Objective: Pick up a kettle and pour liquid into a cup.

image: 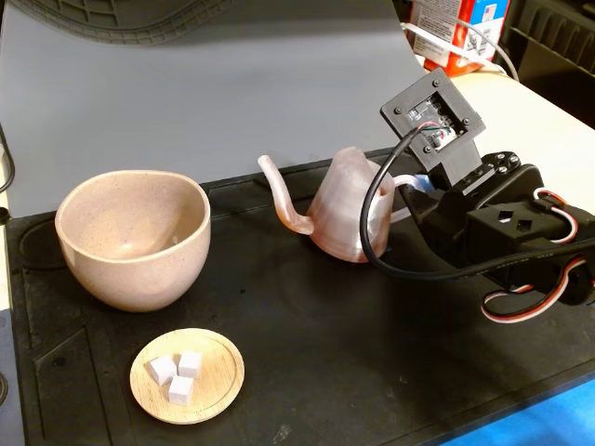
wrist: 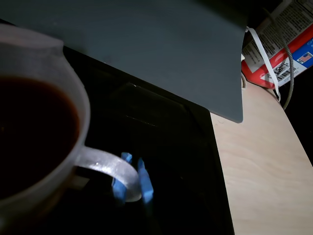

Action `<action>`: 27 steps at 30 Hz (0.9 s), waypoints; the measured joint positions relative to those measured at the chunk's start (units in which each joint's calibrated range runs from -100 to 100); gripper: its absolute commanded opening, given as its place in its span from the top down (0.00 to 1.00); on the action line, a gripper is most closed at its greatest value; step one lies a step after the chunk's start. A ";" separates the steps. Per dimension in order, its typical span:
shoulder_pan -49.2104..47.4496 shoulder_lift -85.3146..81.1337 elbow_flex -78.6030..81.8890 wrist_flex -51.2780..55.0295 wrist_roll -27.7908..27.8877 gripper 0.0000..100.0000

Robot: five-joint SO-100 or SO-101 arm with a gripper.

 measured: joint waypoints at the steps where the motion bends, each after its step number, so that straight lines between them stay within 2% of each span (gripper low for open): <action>1: -0.23 0.00 0.00 0.00 0.00 0.99; 3: -0.76 -0.43 0.00 0.35 0.00 0.99; 13: -1.13 -23.12 0.19 23.11 0.05 0.99; 22: -4.38 -25.00 -2.14 24.07 1.94 0.99; 27: -4.99 -25.00 -6.62 29.23 3.14 0.99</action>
